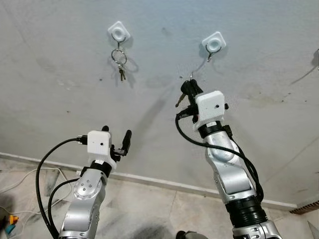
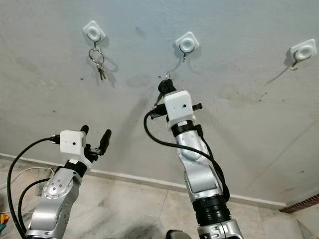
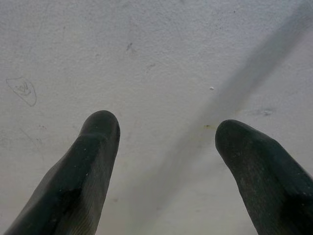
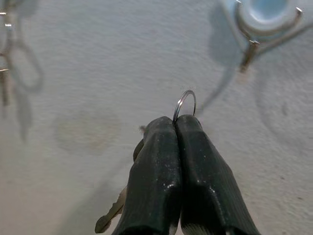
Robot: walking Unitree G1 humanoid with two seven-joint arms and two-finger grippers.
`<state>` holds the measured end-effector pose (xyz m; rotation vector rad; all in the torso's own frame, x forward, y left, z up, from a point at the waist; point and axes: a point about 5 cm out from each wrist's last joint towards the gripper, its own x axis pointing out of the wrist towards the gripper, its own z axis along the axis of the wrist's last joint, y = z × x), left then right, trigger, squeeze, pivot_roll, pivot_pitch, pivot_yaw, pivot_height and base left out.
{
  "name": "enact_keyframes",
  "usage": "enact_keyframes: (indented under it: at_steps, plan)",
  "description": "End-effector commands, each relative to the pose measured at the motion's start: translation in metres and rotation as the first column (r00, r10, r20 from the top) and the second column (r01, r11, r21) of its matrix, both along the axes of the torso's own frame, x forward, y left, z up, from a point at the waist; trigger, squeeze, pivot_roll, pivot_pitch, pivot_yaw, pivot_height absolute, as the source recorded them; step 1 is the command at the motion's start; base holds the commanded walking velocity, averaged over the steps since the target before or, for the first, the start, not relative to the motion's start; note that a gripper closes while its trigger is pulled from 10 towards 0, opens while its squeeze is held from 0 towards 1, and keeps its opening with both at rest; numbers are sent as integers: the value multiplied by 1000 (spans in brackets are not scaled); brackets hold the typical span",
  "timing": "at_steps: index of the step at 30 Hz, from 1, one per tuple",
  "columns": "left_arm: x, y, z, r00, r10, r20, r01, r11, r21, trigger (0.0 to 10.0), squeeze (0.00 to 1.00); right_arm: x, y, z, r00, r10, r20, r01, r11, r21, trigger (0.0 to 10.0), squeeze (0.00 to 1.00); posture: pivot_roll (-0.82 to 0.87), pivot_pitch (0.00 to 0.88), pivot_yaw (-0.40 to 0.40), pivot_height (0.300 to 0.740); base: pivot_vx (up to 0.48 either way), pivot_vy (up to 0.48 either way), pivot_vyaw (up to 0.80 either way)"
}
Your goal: Hang keys on a hook
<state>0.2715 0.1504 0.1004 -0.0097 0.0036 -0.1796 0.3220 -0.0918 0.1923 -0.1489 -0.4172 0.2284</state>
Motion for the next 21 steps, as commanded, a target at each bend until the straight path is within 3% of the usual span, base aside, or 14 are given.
enact_keyframes:
  at_steps: [1, 8, 10, 14, 21]
  plan:
    - [-6, 6, 0, 1000, -6, -2, 6, 1000, 24, 10000, 0, 1, 1, 10, 999, 10, 30, -11, 1000, 5, 10000, 0, 40, 157, 40, 740, 0, 0, 0]
    - [-28, 27, -13, 998, 0, -64, 6, 996, 90, 10000, 0, -3, 0, 14, 995, 92, 37, -92, 996, 10, 10000, 0, 57, 168, 56, 740, 0, 0, 0]
    - [-29, 29, -11, 998, 4, -60, 1, 996, 92, 10000, 0, -5, 1, 16, 992, 118, 43, -118, 993, 8, 10000, 0, 63, 169, 59, 740, 0, 0, 0]
    - [-24, 29, -4, 999, 12, -40, -8, 996, 90, 10000, 0, -12, -4, 22, 987, 157, 46, -161, 981, 111, 10000, 0, 68, 168, 67, 740, 0, 0, 0]
    - [-21, 26, -2, 999, -6, -38, 9, 996, 86, 10000, 0, -24, -13, 21, 967, 251, 31, -252, 950, 185, 10000, 0, 52, 166, 76, 740, 0, 0, 0]
